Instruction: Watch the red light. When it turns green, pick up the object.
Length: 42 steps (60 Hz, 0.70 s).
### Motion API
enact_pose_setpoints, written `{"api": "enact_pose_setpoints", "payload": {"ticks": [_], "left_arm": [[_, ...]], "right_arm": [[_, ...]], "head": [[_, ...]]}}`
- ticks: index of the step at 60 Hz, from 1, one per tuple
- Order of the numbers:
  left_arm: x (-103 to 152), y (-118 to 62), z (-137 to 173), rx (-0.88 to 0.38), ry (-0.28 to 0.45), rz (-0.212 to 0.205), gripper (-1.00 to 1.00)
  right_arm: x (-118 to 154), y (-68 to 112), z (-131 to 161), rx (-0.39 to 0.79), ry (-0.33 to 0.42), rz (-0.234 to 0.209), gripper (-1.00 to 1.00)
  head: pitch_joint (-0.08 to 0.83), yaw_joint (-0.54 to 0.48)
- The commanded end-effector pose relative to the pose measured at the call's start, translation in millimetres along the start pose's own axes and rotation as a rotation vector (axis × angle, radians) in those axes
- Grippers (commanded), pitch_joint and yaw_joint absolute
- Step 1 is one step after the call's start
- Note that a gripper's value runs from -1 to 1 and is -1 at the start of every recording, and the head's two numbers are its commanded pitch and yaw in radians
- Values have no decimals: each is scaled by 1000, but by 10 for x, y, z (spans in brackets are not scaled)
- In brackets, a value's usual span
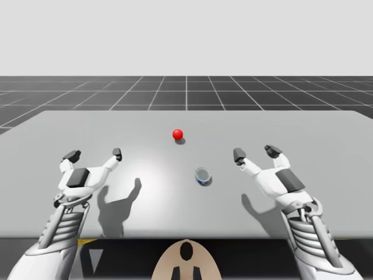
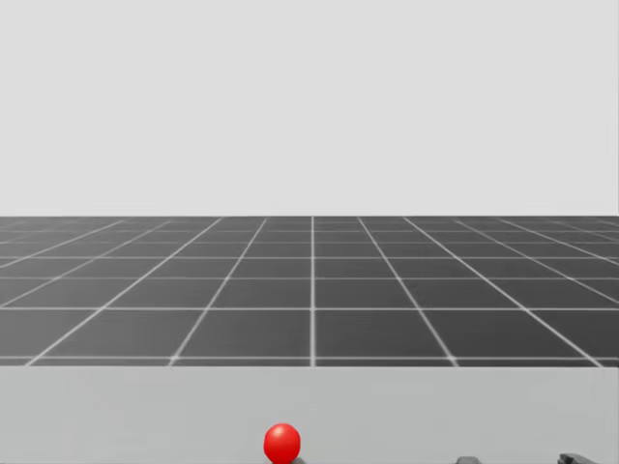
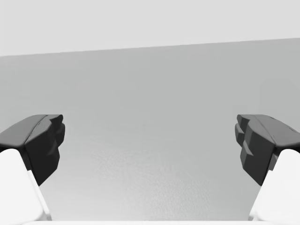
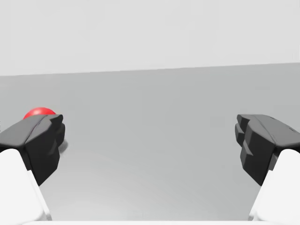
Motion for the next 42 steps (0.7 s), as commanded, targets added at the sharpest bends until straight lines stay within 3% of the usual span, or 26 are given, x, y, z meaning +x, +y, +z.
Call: {"api": "enact_pose_setpoints", "payload": {"ticks": [1, 10, 23, 42], "left_arm": [[5, 33, -7, 22, 4, 7, -1000], [10, 42, -11, 28, -1, 11, -1000], [7, 38, -12, 36, -5, -2, -1000], [5, 38, -17, 39, -9, -13, -1000]], "right_arm": [[-3, 19, 22, -18, -17, -68, -1000], [7, 9, 18, -2, -11, -64, -1000], [-40, 3, -7, -22, 13, -49, -1000], [-73, 13, -15, -19, 24, -22, -1000]], "head": [[15, 6], [56, 5], [244, 26], [431, 61]]}}
